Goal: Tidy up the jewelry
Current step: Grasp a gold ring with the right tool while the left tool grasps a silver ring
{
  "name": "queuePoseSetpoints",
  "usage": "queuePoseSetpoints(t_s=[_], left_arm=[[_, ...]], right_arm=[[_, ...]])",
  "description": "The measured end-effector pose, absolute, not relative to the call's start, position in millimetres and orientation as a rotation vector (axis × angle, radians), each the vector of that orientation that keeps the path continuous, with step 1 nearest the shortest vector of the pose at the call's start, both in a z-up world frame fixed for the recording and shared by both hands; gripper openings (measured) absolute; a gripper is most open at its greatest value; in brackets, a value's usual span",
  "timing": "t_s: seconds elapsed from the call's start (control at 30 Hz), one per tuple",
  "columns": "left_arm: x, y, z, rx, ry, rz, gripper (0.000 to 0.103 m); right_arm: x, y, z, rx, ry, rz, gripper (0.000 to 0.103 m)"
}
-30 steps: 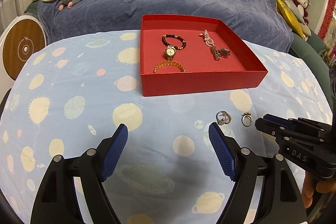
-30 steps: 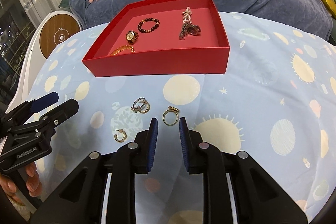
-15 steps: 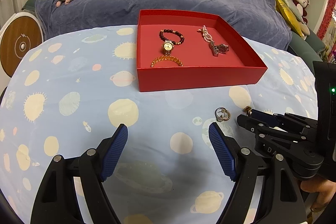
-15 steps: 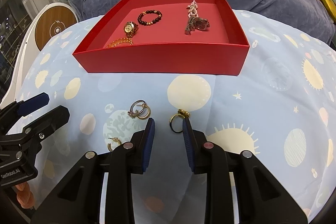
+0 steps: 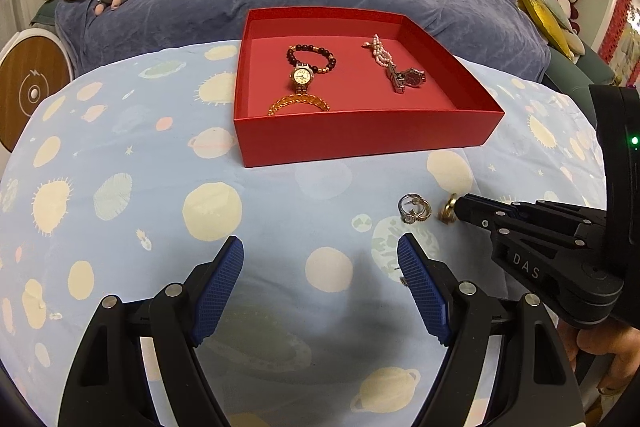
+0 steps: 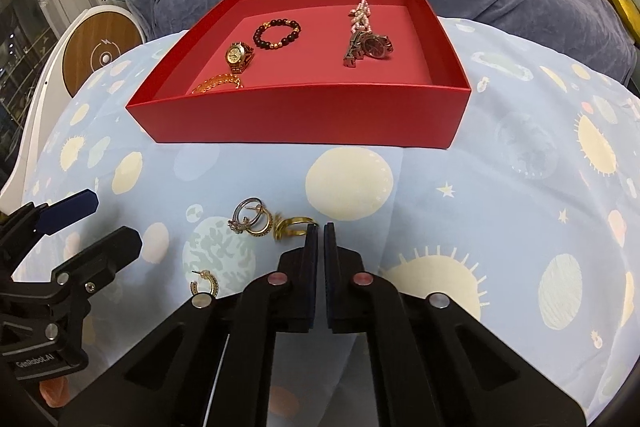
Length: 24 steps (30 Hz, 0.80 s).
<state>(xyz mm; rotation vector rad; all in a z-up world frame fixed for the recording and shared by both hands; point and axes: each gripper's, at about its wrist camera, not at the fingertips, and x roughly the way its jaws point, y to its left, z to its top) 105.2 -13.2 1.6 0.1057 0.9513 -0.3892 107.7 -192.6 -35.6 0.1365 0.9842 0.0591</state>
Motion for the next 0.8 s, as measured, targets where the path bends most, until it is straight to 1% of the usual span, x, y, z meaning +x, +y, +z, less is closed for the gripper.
queuePoseSetpoints(t_s=[0.2,0.27,0.3,0.33,0.37,0.47,0.5,0.53,0.8], left_arm=[[105.0,-17.2,-3.9,0.121,0.958,-0.386,0.077],[105.0,-16.8,-3.6,0.120,0.959,-0.382,0.077],[105.3,-16.0,-3.1,0.116,0.959,-0.381,0.077],[106.0,-15.3,-2.7,0.113,0.958,-0.379,0.077],[106.2,-15.1,-2.2,0.111,0.957,-0.378,0.077],[105.9,-14.9,-1.8,0.115,0.955,-0.369,0.077],[106.1,-14.1,-1.3,0.116,0.953,-0.359,0.076],[106.3,-11.9,-0.9,0.115,0.951,-0.348,0.076],[110.5,0.9,1.3,0.092,0.958,-0.325,0.076]], right_arm=[[104.8,-195.7,-30.2,0.164,0.975,0.077,0.000],[101.4,-194.8,-25.0,0.175,0.976,0.095,0.005],[98.8,-193.5,-23.2,0.181,0.977,0.110,0.011],[96.1,-191.5,-21.7,0.188,0.972,0.128,0.020],[93.8,-187.8,-21.0,0.185,0.975,0.143,0.020],[90.8,-174.3,-21.4,0.174,0.983,0.189,0.020],[91.4,-171.4,-22.0,0.168,0.984,0.185,0.018],[92.6,-169.5,-22.8,0.172,0.984,0.191,0.020],[104.5,-157.6,-32.5,0.163,1.005,0.212,0.020]])
